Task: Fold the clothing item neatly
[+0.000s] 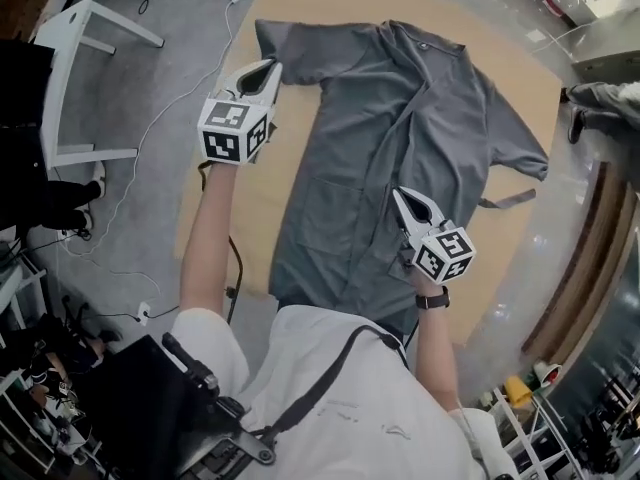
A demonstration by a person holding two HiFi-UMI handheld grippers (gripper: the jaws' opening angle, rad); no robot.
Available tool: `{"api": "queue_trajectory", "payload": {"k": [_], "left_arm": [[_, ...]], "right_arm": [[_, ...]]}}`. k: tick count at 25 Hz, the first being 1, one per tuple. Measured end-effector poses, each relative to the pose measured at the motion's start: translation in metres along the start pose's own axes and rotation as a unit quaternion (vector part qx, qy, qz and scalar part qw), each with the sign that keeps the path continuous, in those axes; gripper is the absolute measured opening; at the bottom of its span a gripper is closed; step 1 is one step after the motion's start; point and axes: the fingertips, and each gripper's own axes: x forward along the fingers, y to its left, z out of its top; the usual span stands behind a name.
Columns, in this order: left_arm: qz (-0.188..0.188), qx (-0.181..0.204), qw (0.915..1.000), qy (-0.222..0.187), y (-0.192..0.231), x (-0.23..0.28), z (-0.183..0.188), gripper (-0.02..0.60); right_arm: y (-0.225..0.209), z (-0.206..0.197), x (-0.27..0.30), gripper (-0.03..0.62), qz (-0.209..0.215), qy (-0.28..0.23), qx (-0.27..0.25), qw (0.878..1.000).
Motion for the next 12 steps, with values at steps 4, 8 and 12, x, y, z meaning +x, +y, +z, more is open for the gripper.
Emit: {"api": "queue_trajectory", "payload": {"k": [4,8,12], "left_arm": [[-0.090,0.089,0.9919,0.011,-0.120,-0.012,-0.001,0.014],[-0.167,0.191,0.9644,0.073,-0.230,-0.006,-0.064,0.014],[-0.214,0.213,0.9397,0.161,-0.297,0.015,-0.144,0.018]], "right_arm": [[-0.004,0.002,-0.042,0.005,-0.015,-0.025,0.006,1.000],[-0.019,0.000,-0.084,0.006,-0.045,-0.059,0.023,0.997],[-0.040,-0.003,-0.109,0.006,-0.073,-0.078,0.043,0.993]]}}
